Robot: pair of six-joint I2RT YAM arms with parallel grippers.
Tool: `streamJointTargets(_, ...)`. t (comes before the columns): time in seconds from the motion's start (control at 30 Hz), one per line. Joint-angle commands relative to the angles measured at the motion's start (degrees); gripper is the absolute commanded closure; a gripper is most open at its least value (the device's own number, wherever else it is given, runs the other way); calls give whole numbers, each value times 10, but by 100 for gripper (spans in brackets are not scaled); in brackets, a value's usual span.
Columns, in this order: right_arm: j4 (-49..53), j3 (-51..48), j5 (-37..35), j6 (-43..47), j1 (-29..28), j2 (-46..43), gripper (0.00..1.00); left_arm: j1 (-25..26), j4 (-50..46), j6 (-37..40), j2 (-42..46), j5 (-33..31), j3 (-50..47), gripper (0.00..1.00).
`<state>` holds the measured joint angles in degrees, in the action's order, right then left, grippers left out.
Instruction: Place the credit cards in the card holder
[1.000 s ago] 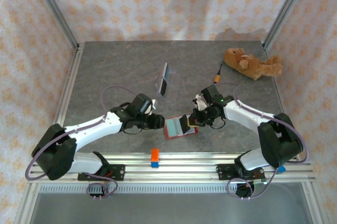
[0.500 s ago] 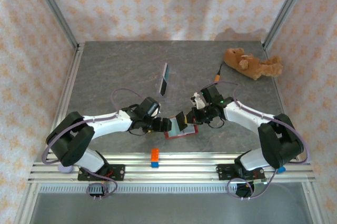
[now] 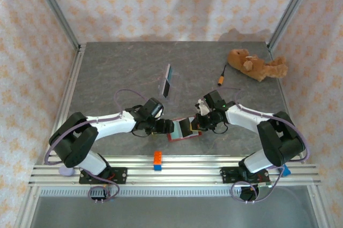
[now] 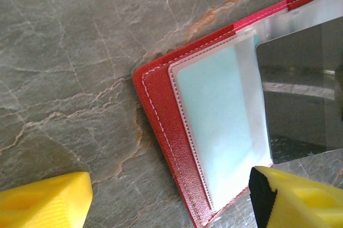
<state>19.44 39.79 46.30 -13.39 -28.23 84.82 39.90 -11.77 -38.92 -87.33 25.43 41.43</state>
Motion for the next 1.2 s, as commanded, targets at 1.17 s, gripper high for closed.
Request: streamJointTargets(1.17, -52, -5, -38, -112, -3, 21, 100, 3, 63, -4, -66, 36, 61, 66)
